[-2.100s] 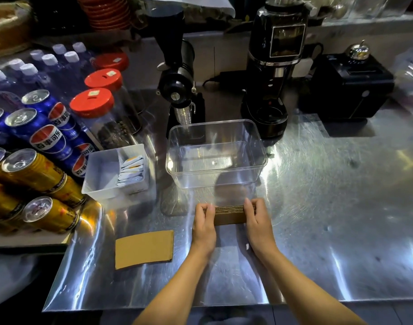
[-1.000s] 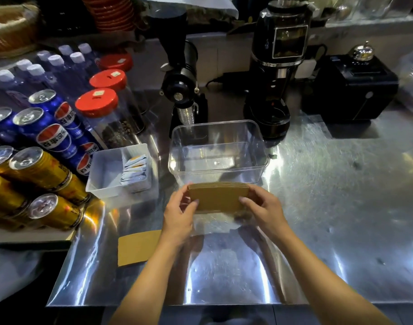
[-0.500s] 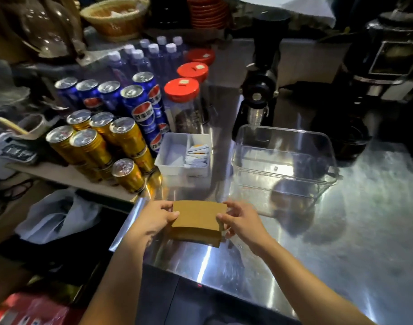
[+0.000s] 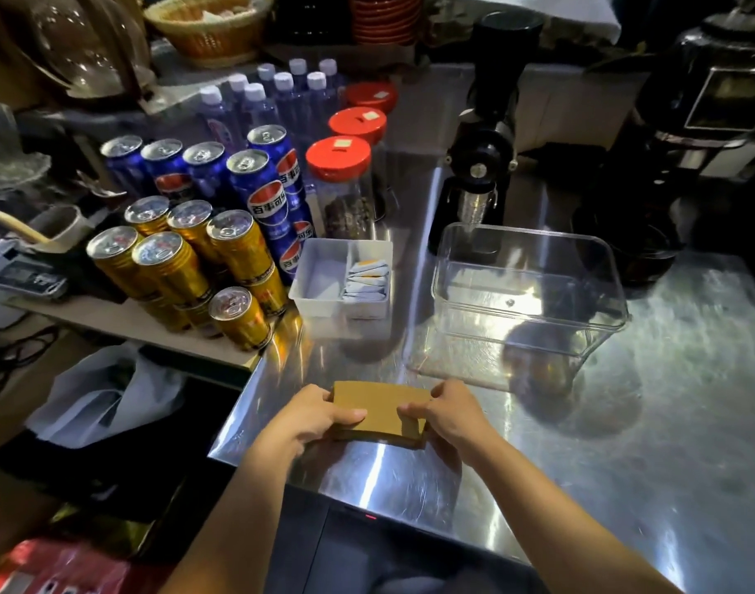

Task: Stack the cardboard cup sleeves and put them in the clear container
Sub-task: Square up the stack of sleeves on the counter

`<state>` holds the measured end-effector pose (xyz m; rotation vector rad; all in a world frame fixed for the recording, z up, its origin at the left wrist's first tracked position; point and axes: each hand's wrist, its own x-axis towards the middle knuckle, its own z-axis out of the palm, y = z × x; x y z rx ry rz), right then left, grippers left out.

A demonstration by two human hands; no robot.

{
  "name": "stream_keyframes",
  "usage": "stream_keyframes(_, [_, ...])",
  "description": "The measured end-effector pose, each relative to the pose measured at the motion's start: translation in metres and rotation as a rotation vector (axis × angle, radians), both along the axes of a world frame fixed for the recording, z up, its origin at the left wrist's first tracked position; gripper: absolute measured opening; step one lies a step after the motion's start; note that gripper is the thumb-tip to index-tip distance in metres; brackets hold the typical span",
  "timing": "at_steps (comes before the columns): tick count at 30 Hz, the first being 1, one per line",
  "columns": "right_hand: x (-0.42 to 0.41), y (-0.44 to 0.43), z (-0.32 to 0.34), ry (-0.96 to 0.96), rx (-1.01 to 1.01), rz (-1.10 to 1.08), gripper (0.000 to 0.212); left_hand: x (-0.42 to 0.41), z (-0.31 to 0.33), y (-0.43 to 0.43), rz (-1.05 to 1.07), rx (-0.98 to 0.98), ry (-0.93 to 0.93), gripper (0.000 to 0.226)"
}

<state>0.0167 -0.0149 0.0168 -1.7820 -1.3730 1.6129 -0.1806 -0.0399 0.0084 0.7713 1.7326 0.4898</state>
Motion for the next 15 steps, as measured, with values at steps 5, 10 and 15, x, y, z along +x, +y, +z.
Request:
stream_keyframes(5, [0.033, 0.006, 0.006, 0.249, -0.102, -0.106, 0.032, 0.022, 0.003, 0.013, -0.001, 0.009, -0.236, 0.032])
stream_keyframes(10, [0.089, 0.004, 0.009, 0.376, -0.048, -0.231, 0.021, 0.076, 0.010, 0.028, -0.162, 0.142, -0.291, 0.023])
stream_keyframes(15, [0.134, -0.004, 0.009, 0.320, 0.169, -0.316, 0.039, 0.126, 0.004, 0.040, -0.280, 0.408, -0.168, 0.047])
